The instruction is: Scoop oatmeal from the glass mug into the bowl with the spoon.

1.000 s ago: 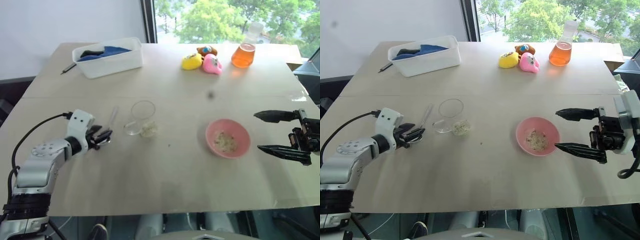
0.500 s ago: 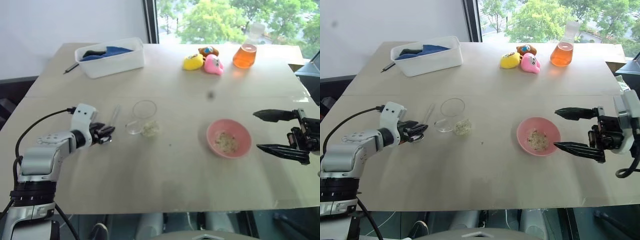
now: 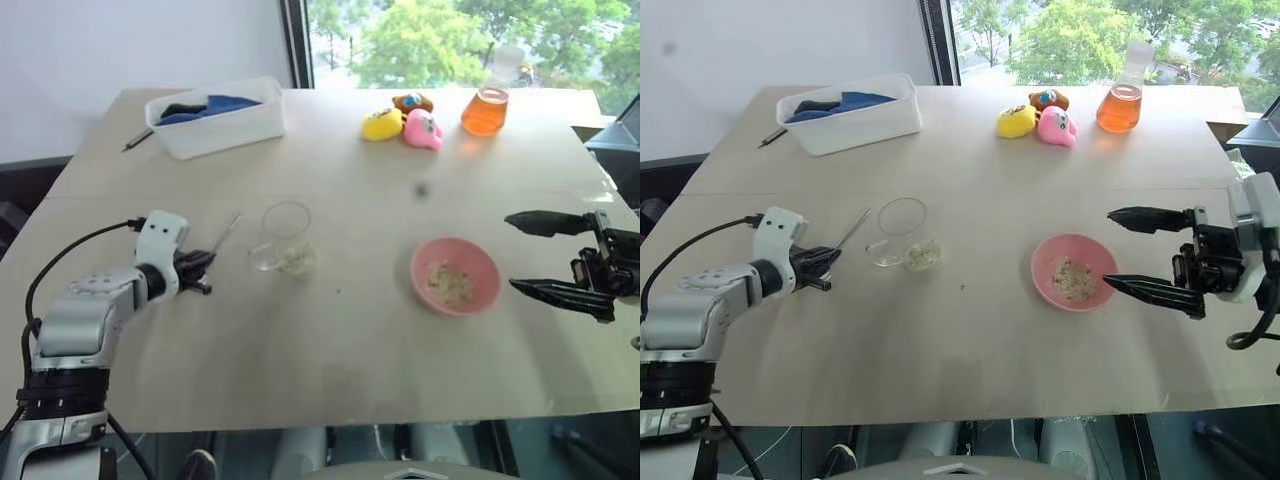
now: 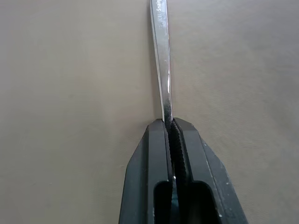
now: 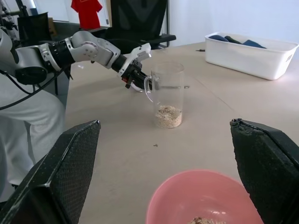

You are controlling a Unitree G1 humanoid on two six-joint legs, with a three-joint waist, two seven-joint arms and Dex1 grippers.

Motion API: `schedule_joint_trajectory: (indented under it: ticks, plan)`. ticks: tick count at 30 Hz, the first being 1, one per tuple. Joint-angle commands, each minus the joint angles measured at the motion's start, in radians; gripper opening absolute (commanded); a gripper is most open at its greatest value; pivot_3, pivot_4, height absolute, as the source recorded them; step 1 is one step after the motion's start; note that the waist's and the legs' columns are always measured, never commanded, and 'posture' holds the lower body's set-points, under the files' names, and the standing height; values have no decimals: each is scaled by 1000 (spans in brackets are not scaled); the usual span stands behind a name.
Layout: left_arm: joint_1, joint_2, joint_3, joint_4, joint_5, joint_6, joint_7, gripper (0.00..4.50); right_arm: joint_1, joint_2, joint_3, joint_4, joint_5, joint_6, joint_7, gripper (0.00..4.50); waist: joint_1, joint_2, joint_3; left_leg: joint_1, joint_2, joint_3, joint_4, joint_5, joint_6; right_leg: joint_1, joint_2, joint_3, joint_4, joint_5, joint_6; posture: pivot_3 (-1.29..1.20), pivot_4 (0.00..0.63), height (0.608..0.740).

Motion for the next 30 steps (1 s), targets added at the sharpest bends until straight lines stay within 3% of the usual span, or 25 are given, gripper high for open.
schedule_joint_trajectory:
  ticks: [1, 6, 10, 14, 18, 24, 27, 30]
  plan:
    - [34, -42, 64, 74, 34, -159, 41, 70, -12, 3, -12, -12, 12, -2, 2, 4500, 1, 1, 0, 1, 0, 0, 0, 0, 0, 0, 0, 1, 1, 0, 0, 0, 150, 740]
    - [-59, -10, 125, 88, 47, -291, 69, 70, -74, 27, 15, -3, 7, -3, -51, 4500, 2, -7, 4, 1, 1, 0, 1, 1, -1, -1, 0, 0, 5, 0, 0, 0, 150, 740]
    - [-229, 88, 139, 114, 39, -295, 40, 70, -193, 62, 52, 28, -2, 63, -235, 4500, 3, -18, 10, -6, 1, -2, 6, 1, -2, -7, 0, -1, 11, 0, 0, 0, 150, 740]
    - [-416, 117, 50, 115, 31, -353, -59, 70, -364, 158, 95, 66, 10, 127, -450, 4500, 3, -16, 10, -10, -1, -1, 11, 0, 0, -8, -2, -1, 10, 0, 0, 0, 150, 740]
    - [-586, 46, -85, 109, 73, -401, -99, 70, -551, 283, 130, 127, -20, 177, -678, 4500, 5, -16, 11, -16, -1, -1, 15, 0, 0, -11, -1, -6, 12, 0, 0, 0, 150, 740]
    - [-732, -87, -311, 156, 230, -519, -120, 70, -770, 416, 232, 262, -202, 114, -837, 4500, -6, -16, 11, -22, -1, 1, 15, 0, -1, -17, 0, -5, 13, 0, 0, 0, 150, 740]
    - [-807, -210, -334, 197, 223, -550, -95, 70, -849, 520, 225, 340, -214, 157, -955, 4500, -12, -16, 11, -24, -1, 1, 14, 1, -1, -20, 0, -6, 13, 0, 0, 0, 150, 740]
    - [-847, -269, -346, 230, 237, -588, -98, 70, -893, 594, 204, 394, -202, 210, -1037, 4500, -27, -15, 11, -26, -1, 1, 13, 1, -1, -20, 0, -6, 14, 0, 0, 0, 150, 740]
